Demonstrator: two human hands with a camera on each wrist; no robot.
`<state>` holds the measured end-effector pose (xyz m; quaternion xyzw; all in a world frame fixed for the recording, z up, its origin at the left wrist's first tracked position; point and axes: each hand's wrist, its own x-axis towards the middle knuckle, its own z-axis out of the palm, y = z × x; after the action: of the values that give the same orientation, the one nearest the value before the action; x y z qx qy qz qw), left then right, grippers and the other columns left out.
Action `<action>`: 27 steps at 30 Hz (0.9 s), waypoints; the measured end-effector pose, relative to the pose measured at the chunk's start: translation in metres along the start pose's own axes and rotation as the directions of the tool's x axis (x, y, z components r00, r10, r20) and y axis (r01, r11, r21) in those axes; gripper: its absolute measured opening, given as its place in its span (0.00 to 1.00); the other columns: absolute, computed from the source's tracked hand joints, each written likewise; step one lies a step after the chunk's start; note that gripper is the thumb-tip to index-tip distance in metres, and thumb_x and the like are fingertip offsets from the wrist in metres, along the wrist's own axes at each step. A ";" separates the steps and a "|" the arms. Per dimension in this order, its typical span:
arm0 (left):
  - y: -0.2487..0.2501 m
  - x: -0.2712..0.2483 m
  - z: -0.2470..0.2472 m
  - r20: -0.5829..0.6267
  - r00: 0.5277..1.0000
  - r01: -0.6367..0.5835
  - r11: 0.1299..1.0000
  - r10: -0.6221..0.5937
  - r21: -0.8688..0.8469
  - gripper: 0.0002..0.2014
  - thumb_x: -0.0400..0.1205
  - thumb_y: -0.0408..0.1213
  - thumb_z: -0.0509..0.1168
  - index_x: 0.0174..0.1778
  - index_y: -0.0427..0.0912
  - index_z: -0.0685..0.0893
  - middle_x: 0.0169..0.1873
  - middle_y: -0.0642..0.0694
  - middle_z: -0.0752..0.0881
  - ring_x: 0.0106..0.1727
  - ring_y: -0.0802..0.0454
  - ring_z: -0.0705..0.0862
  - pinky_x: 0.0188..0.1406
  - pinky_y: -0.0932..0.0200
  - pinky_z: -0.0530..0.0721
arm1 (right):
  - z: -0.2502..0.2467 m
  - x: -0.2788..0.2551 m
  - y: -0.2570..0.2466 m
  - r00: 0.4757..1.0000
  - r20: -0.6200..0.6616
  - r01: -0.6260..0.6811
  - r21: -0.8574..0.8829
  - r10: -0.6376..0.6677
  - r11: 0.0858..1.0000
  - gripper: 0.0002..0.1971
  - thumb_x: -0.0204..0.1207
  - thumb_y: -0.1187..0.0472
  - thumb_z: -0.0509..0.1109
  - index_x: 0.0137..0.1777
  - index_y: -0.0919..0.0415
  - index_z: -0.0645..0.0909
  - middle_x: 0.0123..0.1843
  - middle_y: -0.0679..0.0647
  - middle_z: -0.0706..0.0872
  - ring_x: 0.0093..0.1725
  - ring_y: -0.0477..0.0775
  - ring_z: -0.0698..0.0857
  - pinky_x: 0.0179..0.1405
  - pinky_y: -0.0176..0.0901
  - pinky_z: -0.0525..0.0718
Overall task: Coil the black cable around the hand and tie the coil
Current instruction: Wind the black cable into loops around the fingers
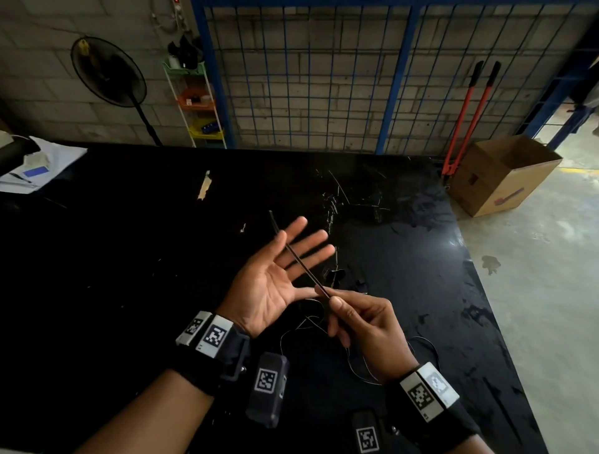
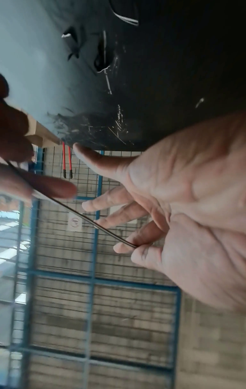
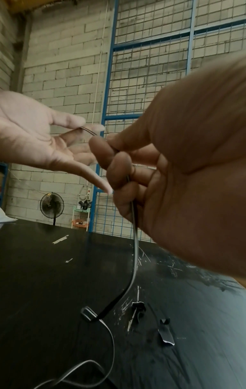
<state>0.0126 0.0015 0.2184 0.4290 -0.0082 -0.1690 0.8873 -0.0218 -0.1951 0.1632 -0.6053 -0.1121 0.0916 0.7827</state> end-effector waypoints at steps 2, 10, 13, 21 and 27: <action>0.010 0.001 -0.006 0.003 1.000 -0.022 0.995 0.023 -0.096 0.20 0.92 0.50 0.51 0.73 0.55 0.84 0.78 0.38 0.83 0.80 0.35 0.80 0.69 0.08 0.67 | -0.004 0.000 0.000 1.000 -0.009 -0.004 0.010 0.004 1.000 0.14 0.84 0.63 0.69 0.65 0.64 0.91 0.28 0.58 0.87 0.21 0.49 0.74 0.22 0.34 0.73; 0.049 -0.002 -0.038 0.176 0.973 -0.088 0.947 0.147 -0.308 0.19 0.92 0.52 0.52 0.76 0.57 0.78 0.86 0.39 0.68 0.89 0.30 0.62 0.70 0.03 0.56 | -0.027 -0.008 0.007 0.996 -0.073 -0.052 0.004 0.052 0.999 0.13 0.79 0.58 0.75 0.60 0.59 0.94 0.25 0.58 0.83 0.26 0.59 0.65 0.27 0.53 0.57; 0.059 -0.007 -0.044 0.194 0.966 -0.093 0.930 0.171 -0.357 0.19 0.93 0.51 0.52 0.78 0.56 0.76 0.88 0.40 0.62 0.91 0.31 0.54 0.72 0.03 0.45 | -0.033 -0.011 0.010 0.995 -0.071 -0.071 0.017 0.072 0.997 0.23 0.71 0.45 0.83 0.59 0.60 0.94 0.25 0.57 0.83 0.26 0.62 0.69 0.27 0.49 0.61; 0.062 -0.016 -0.031 0.303 0.935 -0.036 0.900 0.184 -0.434 0.21 0.91 0.51 0.51 0.76 0.51 0.78 0.88 0.40 0.59 0.91 0.29 0.52 0.71 0.04 0.35 | -0.036 -0.009 0.020 0.982 -0.140 -0.136 -0.032 0.130 0.990 0.10 0.76 0.67 0.76 0.54 0.64 0.95 0.24 0.55 0.83 0.24 0.41 0.80 0.27 0.26 0.77; 0.046 -0.031 -0.007 0.483 0.875 0.142 0.936 0.033 -0.321 0.21 0.91 0.50 0.54 0.75 0.50 0.82 0.85 0.36 0.72 0.89 0.24 0.54 0.69 0.02 0.36 | -0.041 0.007 0.019 0.957 -0.279 -0.149 -0.240 0.079 0.959 0.11 0.70 0.50 0.79 0.44 0.58 0.95 0.22 0.48 0.85 0.22 0.40 0.78 0.24 0.28 0.75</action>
<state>-0.0023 0.0428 0.2529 0.2103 -0.1863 -0.2944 0.9135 -0.0030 -0.2265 0.1353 -0.7145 0.0186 0.0392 0.6983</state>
